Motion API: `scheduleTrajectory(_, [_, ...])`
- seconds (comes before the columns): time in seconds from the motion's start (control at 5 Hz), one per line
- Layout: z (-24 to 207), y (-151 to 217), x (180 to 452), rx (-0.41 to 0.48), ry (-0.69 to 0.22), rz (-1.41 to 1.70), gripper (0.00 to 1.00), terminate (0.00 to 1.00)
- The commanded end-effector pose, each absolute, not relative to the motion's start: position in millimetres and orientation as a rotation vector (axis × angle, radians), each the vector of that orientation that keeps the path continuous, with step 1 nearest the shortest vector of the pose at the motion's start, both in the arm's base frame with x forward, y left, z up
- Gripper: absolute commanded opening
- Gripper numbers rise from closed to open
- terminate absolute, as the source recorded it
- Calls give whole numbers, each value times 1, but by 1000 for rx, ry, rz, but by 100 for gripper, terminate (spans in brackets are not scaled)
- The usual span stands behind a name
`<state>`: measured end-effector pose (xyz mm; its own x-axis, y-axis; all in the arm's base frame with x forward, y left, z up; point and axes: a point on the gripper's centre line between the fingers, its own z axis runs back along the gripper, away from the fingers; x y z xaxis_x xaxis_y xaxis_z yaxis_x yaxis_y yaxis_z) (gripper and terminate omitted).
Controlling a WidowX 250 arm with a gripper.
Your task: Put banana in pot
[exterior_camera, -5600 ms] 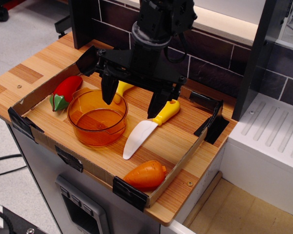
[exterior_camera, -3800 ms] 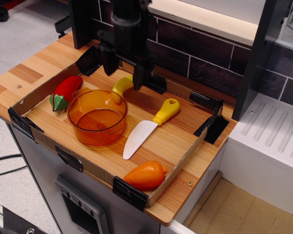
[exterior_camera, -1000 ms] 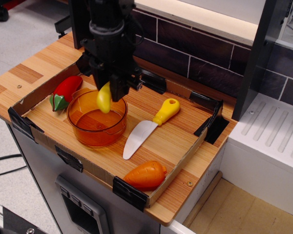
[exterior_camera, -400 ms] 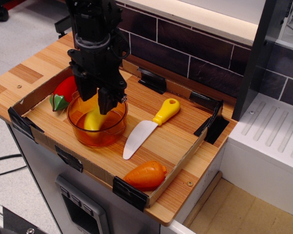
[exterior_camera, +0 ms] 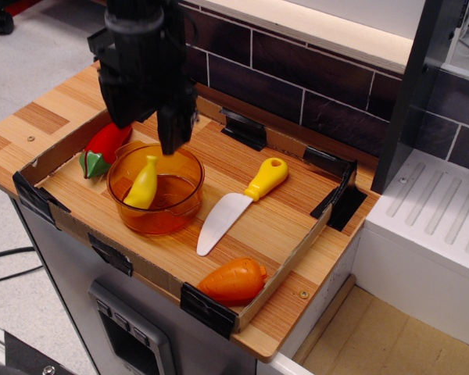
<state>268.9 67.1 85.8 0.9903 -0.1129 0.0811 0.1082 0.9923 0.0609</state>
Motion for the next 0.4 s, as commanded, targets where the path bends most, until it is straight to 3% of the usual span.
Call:
scheduleTrajectory(0.0, [121, 61, 281, 60, -122, -105, 100, 0])
scheduleTrajectory(0.2, [121, 61, 281, 60, -122, -105, 100, 100])
